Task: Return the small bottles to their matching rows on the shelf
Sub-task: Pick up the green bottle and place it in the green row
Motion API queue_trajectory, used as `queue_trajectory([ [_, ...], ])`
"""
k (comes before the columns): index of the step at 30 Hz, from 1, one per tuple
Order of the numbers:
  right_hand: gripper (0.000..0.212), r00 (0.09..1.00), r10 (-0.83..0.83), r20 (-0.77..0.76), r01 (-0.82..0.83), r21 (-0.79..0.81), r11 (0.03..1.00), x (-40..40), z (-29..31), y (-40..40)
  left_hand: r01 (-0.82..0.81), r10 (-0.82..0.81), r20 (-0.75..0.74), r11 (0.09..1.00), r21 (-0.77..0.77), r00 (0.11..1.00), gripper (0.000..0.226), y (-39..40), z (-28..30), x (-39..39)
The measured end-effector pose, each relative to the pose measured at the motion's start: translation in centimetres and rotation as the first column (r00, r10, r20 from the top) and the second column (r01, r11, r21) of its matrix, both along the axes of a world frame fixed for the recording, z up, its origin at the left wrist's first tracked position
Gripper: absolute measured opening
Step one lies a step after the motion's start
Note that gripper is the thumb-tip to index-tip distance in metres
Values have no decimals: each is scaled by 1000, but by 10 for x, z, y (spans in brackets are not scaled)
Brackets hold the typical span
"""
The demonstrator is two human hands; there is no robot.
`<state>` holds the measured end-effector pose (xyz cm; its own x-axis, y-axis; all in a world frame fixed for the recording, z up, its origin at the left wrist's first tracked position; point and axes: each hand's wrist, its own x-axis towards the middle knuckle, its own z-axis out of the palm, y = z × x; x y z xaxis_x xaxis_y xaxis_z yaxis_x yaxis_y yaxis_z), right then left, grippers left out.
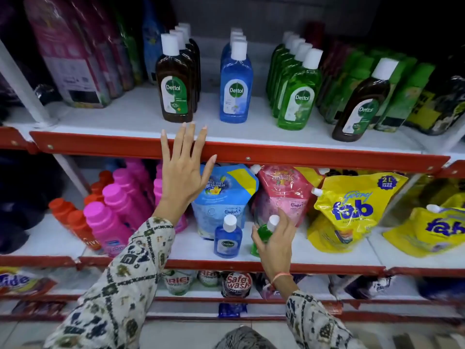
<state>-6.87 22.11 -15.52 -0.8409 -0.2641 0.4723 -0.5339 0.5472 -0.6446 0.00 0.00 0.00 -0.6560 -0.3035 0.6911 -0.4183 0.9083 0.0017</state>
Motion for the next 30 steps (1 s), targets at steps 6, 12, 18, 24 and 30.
queue_trajectory([
  [6,100,919,-123,374,177,-113,978,13,-14,-3,-8,9,-33,1000,7,999,59,3,-1,-2],
  [12,80,896,-120,428,223,-199,954,15,-15,2,1,0,-16,1000,10,1000,59,1,1,2],
  [18,82,961,-40,272,136,-341,930,16,31,8,5,-5,-12,1000,22,1000,59,2,2,4],
  [24,90,996,42,74,2,-513,858,11,119,5,9,-10,18,999,46,1000,61,0,3,5],
  [30,90,995,17,-101,-72,-573,817,-4,208,2,23,-25,30,997,76,999,61,0,2,5],
])
